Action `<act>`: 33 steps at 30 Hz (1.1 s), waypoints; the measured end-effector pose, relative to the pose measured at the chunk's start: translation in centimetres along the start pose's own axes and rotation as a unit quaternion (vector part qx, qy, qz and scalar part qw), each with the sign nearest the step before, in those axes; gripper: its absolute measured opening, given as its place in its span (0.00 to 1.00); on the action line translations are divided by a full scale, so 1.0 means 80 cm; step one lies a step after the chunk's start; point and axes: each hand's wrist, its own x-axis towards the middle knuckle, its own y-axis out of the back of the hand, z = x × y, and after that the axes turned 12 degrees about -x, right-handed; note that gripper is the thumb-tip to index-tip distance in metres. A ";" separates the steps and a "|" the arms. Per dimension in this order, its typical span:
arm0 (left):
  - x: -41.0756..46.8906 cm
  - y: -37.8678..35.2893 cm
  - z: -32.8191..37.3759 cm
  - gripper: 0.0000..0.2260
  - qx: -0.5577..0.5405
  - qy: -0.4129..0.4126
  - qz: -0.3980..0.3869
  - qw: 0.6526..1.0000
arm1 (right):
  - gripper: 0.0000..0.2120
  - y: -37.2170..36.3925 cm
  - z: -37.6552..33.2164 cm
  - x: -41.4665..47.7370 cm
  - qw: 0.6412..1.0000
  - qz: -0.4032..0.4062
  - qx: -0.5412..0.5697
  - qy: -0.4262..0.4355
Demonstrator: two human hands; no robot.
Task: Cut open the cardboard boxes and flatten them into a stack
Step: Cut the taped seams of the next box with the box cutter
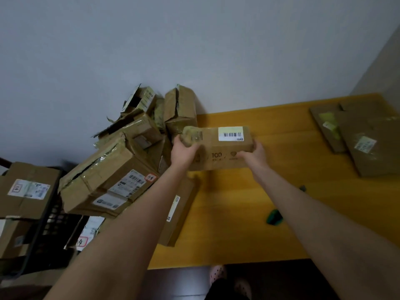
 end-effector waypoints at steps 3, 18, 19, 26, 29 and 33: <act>-0.020 0.001 0.010 0.33 -0.044 -0.020 -0.021 0.999 | 0.35 0.019 -0.003 -0.008 0.999 0.038 0.011 0.008; -0.021 0.011 0.021 0.44 -0.039 0.041 -0.249 0.967 | 0.23 0.041 0.011 -0.056 0.985 0.133 0.074 -0.082; -0.017 0.011 0.018 0.45 -0.030 0.044 -0.263 0.963 | 0.27 0.040 0.012 -0.060 0.988 0.117 0.072 -0.065; 0.000 0.001 -0.006 0.42 0.029 0.009 -0.230 0.973 | 0.37 0.031 0.019 -0.074 0.990 0.132 -0.023 -0.043; 0.001 -0.005 -0.016 0.34 0.073 -0.015 -0.183 0.980 | 0.34 0.027 0.020 -0.075 0.983 0.168 -0.043 -0.056; 0.002 -0.011 -0.019 0.25 0.131 -0.028 -0.113 0.985 | 0.24 0.026 0.020 -0.066 0.974 0.184 -0.092 -0.094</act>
